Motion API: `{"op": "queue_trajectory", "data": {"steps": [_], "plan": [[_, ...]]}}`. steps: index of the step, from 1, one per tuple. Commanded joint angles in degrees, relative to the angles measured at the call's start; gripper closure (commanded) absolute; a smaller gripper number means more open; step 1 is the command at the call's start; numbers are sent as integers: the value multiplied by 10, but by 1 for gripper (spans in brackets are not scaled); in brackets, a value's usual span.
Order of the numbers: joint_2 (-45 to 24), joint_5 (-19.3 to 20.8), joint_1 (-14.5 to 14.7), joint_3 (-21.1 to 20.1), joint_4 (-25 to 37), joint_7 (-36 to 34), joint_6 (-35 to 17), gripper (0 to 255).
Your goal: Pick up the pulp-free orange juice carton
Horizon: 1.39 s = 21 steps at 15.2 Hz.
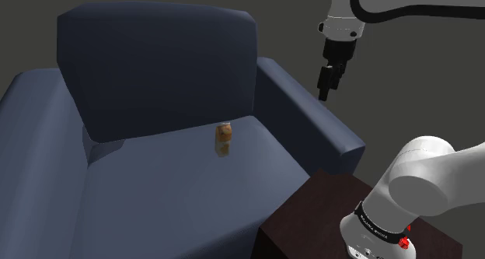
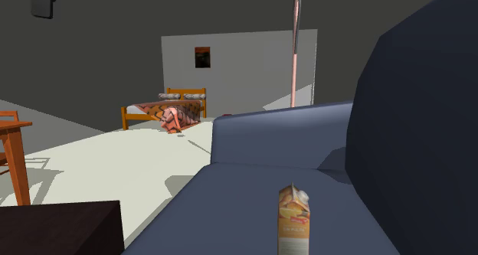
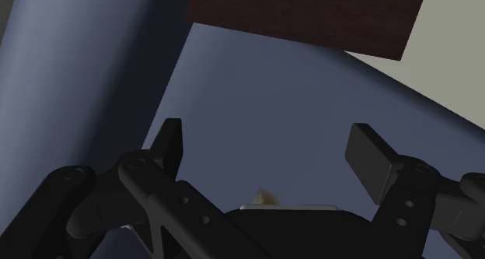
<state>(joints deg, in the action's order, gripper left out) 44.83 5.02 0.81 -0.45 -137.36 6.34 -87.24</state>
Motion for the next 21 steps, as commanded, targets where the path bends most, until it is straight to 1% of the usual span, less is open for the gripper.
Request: {"op": "queue_trajectory", "data": {"steps": [1,6,11,16,21], "plan": [[0,0,0,0,0,0,0,0],[-104,-22,-2,-16,18,-48,-71,0],[-217,-39,-5,-29,56,-91,-131,0],[-332,-51,-6,-37,113,-131,-176,0],[-449,-60,-6,-41,188,-166,-207,0]]}}
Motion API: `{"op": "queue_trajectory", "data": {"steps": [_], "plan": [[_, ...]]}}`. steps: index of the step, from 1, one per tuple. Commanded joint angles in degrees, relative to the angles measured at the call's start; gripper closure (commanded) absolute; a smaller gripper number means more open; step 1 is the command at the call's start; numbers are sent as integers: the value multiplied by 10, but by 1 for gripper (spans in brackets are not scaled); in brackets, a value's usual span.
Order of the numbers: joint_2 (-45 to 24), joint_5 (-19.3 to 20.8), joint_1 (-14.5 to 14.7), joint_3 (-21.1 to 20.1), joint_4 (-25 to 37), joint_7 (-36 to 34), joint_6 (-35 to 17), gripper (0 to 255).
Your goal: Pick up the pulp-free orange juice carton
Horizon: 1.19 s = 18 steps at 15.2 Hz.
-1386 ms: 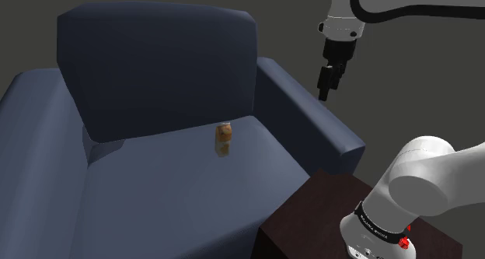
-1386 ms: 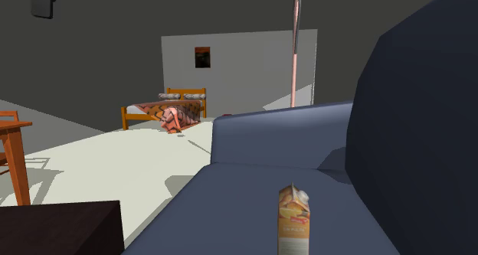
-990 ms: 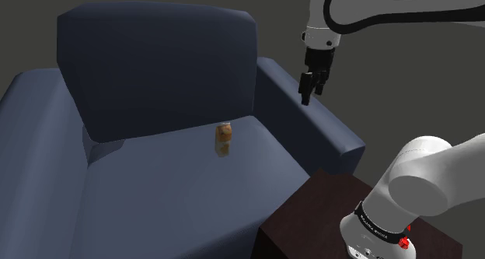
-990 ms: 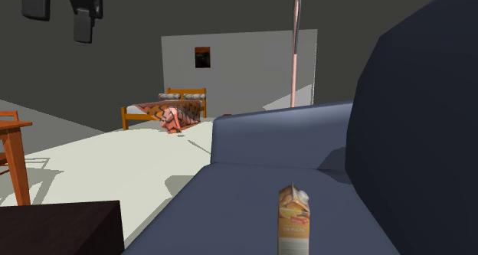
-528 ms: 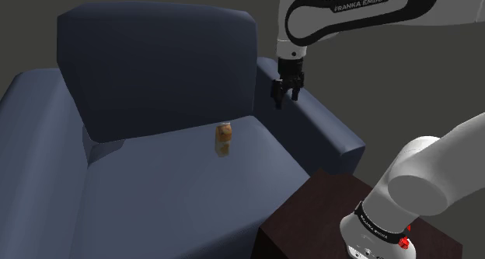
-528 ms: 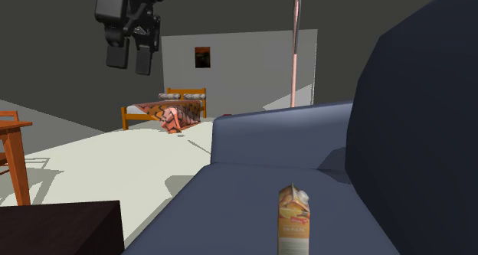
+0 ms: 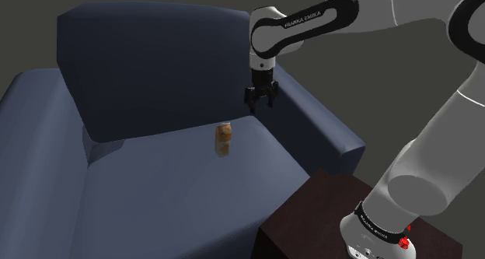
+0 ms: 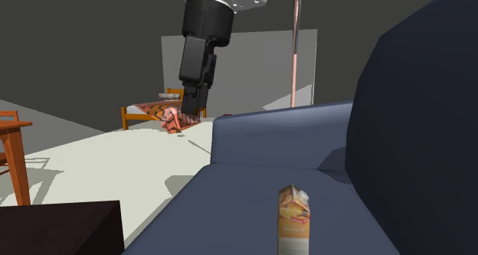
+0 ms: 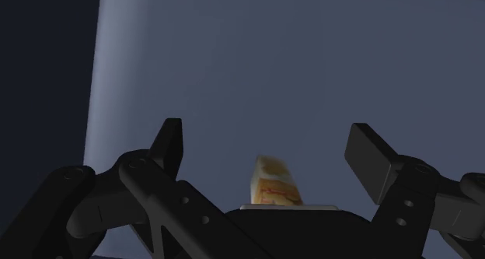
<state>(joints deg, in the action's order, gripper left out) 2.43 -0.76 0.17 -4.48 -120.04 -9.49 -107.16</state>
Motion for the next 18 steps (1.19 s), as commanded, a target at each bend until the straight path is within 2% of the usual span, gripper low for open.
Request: {"op": "queue_trajectory", "data": {"steps": [1,11,15,18], "plan": [[-48,-3,0,-1,32,-14,-11,0],[-288,-21,4,4,250,-70,-13,0],[-393,-29,5,7,368,-90,8,0],[-480,-35,6,9,479,-105,37,0]]}}
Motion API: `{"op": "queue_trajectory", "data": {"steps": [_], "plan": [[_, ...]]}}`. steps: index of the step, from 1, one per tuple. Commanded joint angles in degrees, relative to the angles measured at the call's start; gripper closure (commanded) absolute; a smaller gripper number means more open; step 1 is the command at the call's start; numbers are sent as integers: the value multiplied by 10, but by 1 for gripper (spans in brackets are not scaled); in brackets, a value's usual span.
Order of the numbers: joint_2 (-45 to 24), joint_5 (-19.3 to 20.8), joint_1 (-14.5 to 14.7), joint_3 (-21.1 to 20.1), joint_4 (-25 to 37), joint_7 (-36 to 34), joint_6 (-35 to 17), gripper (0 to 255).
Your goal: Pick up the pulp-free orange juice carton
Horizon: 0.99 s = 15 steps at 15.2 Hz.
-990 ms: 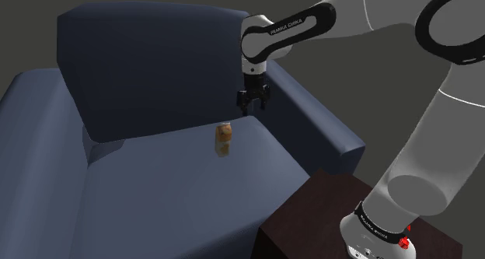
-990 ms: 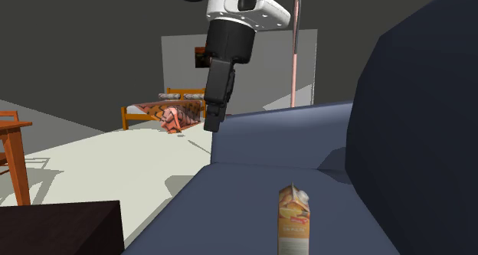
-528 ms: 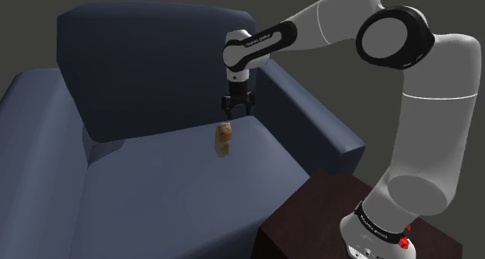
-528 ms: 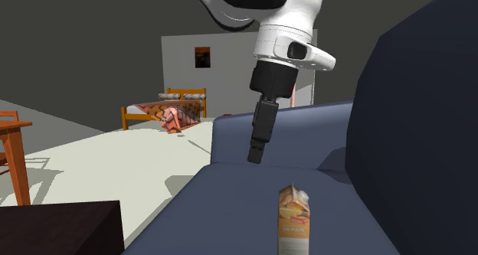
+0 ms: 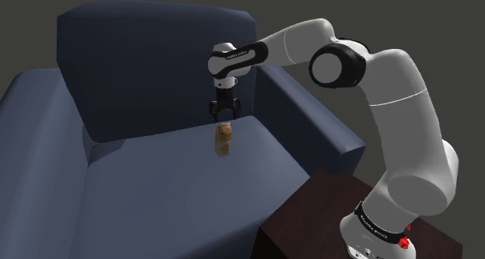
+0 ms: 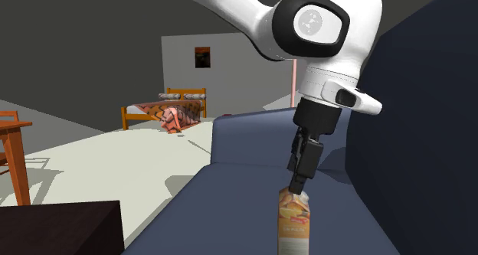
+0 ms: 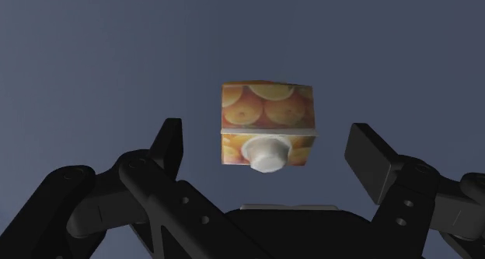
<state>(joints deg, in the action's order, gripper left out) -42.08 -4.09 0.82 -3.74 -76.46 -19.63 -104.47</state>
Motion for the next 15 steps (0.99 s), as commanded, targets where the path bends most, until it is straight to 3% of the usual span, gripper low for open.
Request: {"op": "queue_trajectory", "data": {"steps": [1,2,11,12,15], "plan": [[-67,-4,-1,2,87,-9,24,0],[-82,-5,-1,2,108,-12,30,0],[-112,-5,0,2,101,-8,-7,0],[-114,-4,0,2,105,-8,-5,255],[-115,-4,-1,3,105,-8,-5,255]]}}
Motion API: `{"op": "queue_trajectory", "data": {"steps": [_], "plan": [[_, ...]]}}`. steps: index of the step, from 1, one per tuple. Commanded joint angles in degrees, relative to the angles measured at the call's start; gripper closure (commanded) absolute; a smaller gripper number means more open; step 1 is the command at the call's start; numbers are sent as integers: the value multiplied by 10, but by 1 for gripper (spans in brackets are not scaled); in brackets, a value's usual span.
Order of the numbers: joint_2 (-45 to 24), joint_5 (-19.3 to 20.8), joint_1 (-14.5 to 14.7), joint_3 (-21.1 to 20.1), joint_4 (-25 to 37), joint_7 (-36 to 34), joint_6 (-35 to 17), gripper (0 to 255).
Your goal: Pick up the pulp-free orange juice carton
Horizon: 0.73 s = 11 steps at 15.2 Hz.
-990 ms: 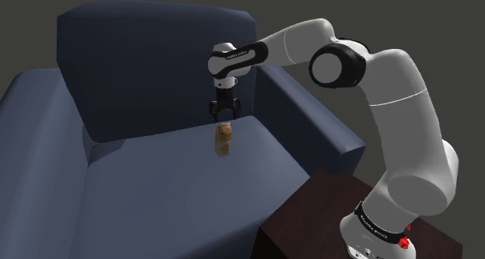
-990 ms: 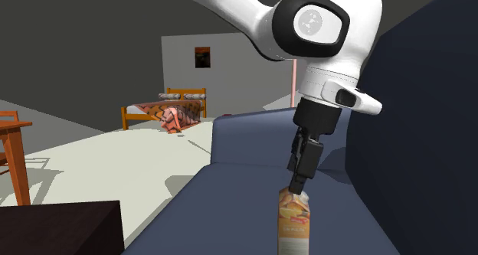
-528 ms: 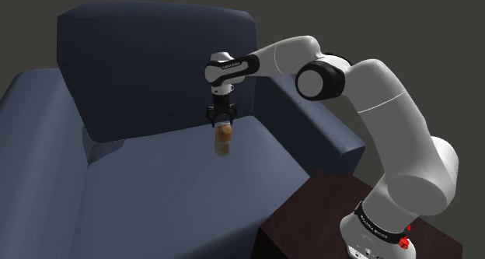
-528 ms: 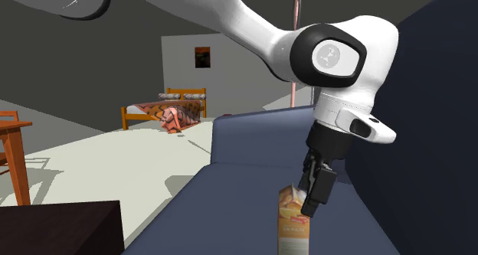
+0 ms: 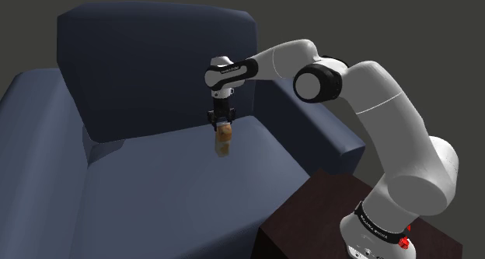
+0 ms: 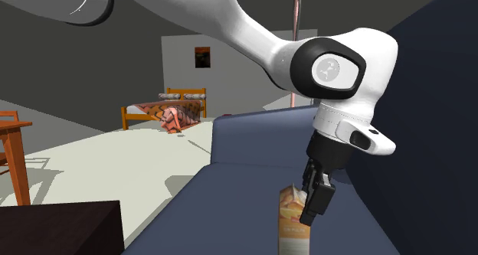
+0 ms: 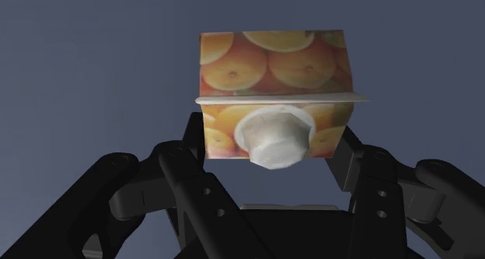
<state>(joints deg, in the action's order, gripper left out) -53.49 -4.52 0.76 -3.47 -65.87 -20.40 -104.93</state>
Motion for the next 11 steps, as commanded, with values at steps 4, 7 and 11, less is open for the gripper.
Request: {"op": "queue_trajectory", "data": {"steps": [4,7,11], "plan": [[-1,0,0,0,0,0,0,255],[6,0,0,0,-5,-1,3,255],[23,0,0,-1,-2,-3,22,255]]}}
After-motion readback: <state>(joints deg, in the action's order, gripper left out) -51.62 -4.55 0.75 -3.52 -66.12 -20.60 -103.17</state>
